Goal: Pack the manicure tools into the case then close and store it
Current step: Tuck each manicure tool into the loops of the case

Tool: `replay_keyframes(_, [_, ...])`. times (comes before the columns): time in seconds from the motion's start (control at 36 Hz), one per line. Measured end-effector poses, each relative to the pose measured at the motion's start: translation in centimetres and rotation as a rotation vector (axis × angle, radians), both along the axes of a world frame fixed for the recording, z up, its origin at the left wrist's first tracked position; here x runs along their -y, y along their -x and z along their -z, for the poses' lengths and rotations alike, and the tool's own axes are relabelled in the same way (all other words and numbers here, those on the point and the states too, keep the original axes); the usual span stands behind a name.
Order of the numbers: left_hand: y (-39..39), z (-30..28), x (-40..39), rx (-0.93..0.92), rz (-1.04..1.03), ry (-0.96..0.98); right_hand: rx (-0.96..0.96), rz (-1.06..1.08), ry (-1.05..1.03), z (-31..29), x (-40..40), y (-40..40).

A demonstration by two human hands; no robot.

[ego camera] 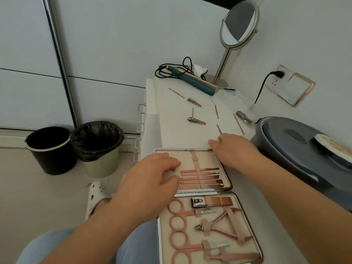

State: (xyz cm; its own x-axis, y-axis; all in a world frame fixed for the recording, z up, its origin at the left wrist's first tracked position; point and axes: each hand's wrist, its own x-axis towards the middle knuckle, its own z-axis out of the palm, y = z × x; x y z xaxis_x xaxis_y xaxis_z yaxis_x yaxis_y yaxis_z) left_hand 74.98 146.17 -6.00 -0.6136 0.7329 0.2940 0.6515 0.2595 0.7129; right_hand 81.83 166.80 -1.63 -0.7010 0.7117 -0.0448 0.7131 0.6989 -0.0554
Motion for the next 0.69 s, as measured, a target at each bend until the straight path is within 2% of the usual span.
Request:
replay_keyframes(0.19, [-0.1,-0.1,0.0,-0.003,0.002,0.001,-0.027,0.016,-0.064,-1.2,-0.1,0.8])
replay_keyframes(0.33, [-0.1,-0.1,0.0,-0.016,-0.003,0.006,0.105,0.064,-0.126,-1.9,-0.7,2.4])
replay_keyframes(0.69, [-0.1,0.3,-0.1,-0.051,-0.008,-0.012,0.18,0.048,-0.306,-1.4,-1.2,3.2])
